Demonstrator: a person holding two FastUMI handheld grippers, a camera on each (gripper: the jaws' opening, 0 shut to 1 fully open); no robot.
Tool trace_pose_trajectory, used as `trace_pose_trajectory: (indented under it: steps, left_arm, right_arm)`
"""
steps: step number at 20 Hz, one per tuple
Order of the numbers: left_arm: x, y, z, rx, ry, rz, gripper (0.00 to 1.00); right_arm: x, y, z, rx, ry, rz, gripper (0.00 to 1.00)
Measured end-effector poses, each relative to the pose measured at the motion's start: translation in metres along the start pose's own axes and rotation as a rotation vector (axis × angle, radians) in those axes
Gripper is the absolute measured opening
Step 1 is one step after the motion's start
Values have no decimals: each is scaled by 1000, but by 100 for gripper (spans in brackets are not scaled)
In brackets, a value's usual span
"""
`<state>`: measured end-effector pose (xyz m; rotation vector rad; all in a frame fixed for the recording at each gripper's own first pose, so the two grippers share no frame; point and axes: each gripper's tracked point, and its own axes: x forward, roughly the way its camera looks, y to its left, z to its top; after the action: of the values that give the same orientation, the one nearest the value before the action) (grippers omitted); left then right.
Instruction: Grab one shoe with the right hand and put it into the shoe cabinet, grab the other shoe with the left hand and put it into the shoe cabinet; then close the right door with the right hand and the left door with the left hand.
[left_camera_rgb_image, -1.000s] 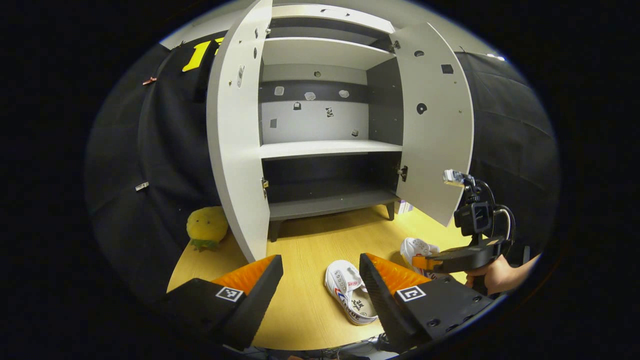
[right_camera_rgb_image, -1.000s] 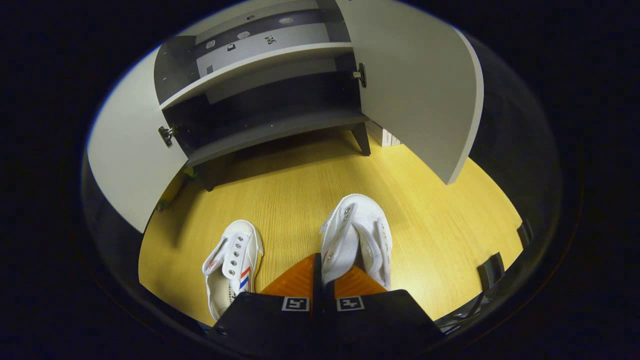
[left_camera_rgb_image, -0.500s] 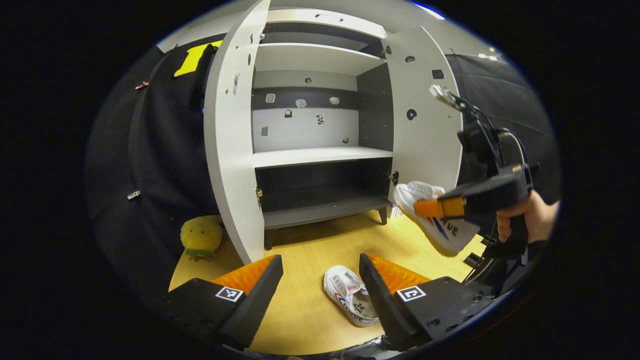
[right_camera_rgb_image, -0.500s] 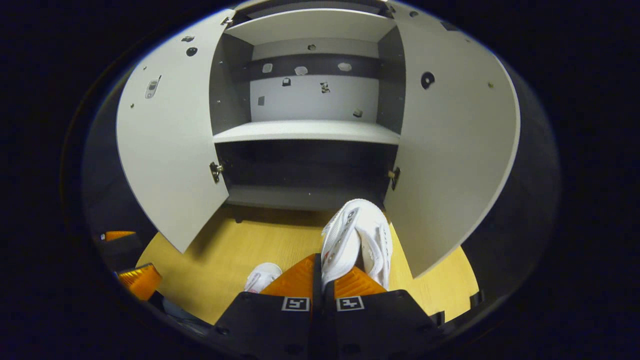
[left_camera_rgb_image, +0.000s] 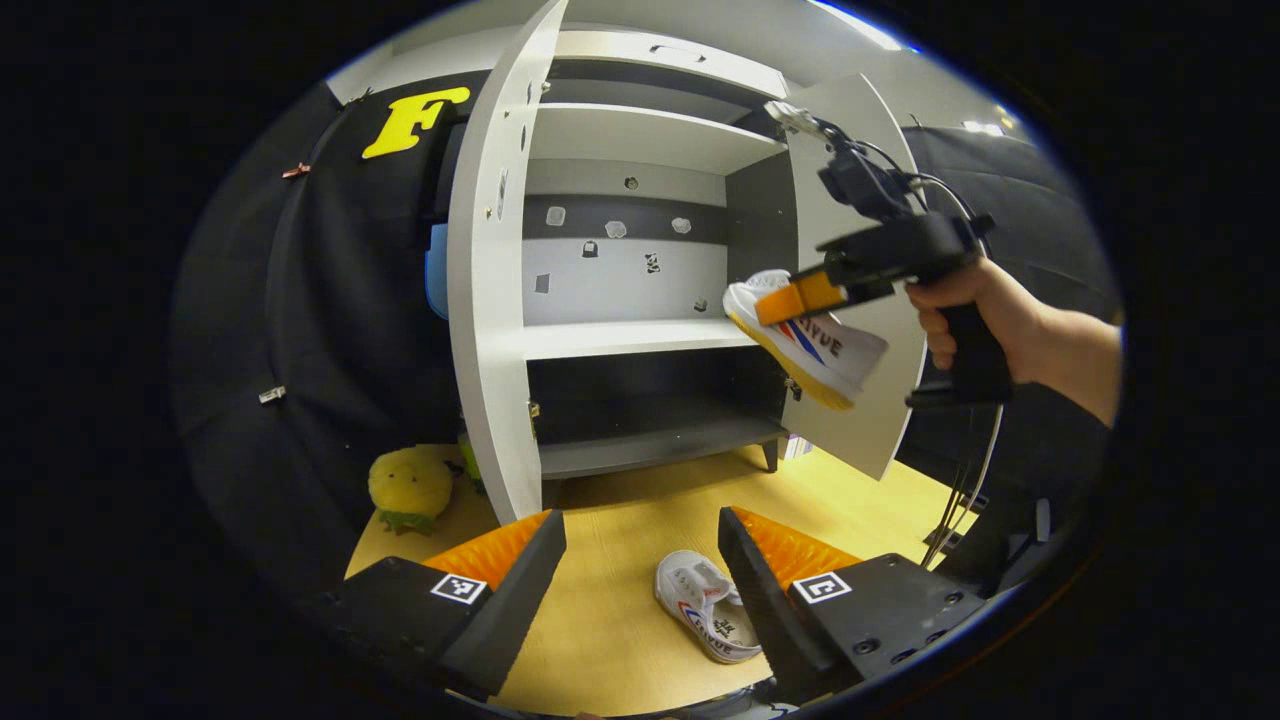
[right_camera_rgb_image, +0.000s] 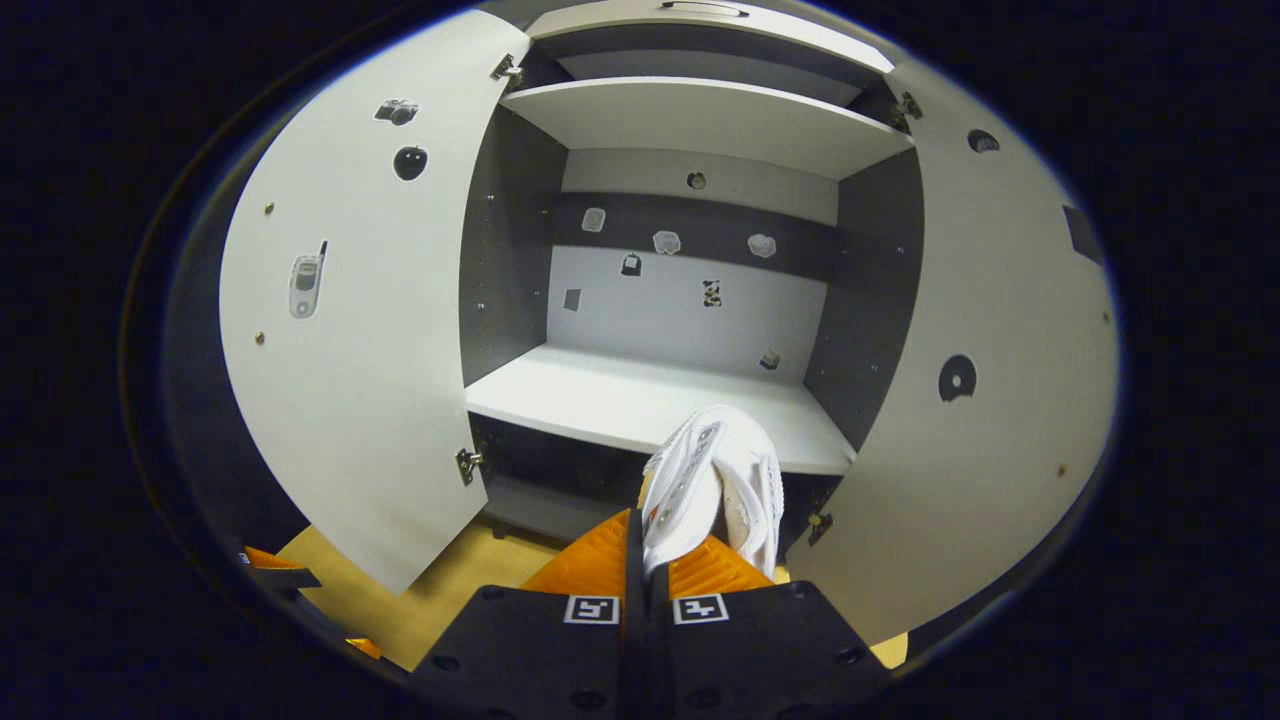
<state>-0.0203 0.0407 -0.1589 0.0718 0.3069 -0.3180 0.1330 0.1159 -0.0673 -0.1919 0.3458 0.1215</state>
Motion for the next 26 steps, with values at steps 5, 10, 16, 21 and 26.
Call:
trace_pose_trajectory:
  steps: [5,10,16,21,26]
  left_arm:
    - [8,-6,15,17,-17,6,95]
    - [31,-23,19,5,4,20,95]
    - [64,-38,30,-6,19,57,95]
    - [78,-35,35,-23,25,97,95]
    - [79,-23,30,-65,43,148,95]
  right_arm:
    - [51,-21,56,-48,-64,-4,5]
    - [120,-40,95,-110,-97,15,5]
    - [220,-60,94,-170,-21,39,5]
    - [271,-63,63,-172,77,48,5]
    - [281,-53,43,-169,134,66,5]
